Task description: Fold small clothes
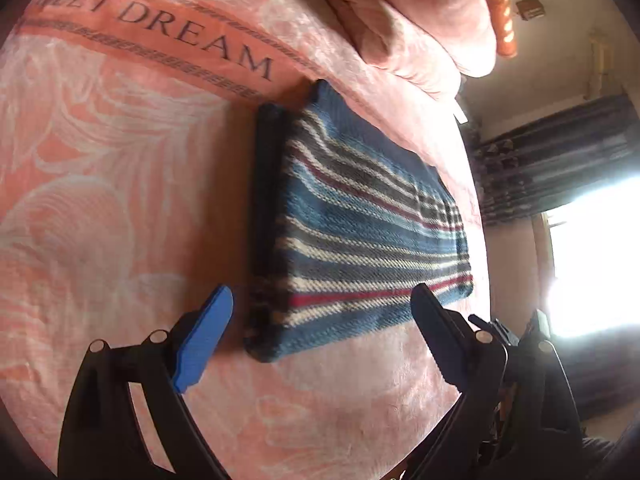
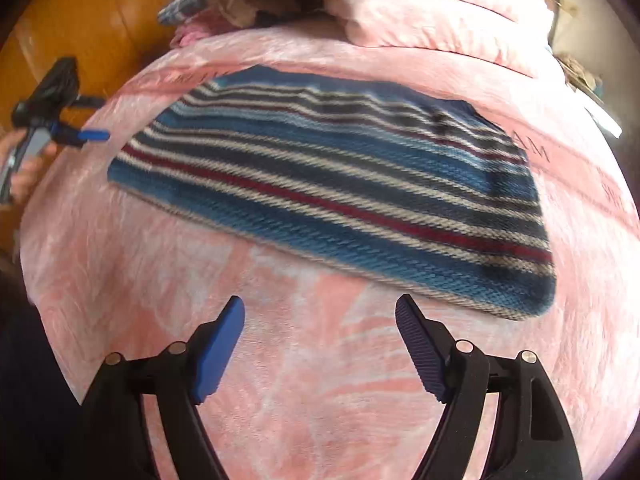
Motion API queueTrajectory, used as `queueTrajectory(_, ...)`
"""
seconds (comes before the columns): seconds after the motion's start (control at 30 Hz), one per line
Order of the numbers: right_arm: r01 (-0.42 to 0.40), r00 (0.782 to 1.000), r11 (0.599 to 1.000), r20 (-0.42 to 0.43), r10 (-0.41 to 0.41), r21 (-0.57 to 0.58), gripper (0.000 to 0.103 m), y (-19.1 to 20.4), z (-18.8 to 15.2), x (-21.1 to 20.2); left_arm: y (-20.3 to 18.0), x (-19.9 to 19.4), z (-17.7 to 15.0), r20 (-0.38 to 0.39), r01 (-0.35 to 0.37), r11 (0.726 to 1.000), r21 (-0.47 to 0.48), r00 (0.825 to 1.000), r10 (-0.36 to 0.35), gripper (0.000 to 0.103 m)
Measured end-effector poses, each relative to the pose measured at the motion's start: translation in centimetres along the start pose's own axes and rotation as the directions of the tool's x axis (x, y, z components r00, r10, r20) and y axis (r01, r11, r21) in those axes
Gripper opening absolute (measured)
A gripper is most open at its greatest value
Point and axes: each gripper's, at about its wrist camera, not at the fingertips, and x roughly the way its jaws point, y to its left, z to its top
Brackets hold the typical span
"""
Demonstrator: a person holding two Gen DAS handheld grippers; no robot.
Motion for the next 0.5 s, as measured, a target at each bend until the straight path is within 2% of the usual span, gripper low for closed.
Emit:
queueTrajectory(0.13,-0.035,0.999,0.997,-0.04,0.033,-0.066,0.078,5.9,0.7,2.3,1.8,0.3,3.2,-0.02,-0.027,0.999,-0.044,0.999,0.026,0.09)
queueTrajectory(0.27,-0.081,0.997,0.993,-0.029,0.078,-0.088,0.078,10.0,2.3,3.4,2.4,1.1,5.4,-0.021,-0.006,0.999,-0.05,1.0,0.005,0.09)
queueTrajectory(0.5,-0.112,0.993,0.983,0.006,0.114,-0.148,0.078,14.4,5.8,4.8,2.0,5.0,8.0,-0.068,0.01,0.999,-0.03,0.998,-0.012,0.09)
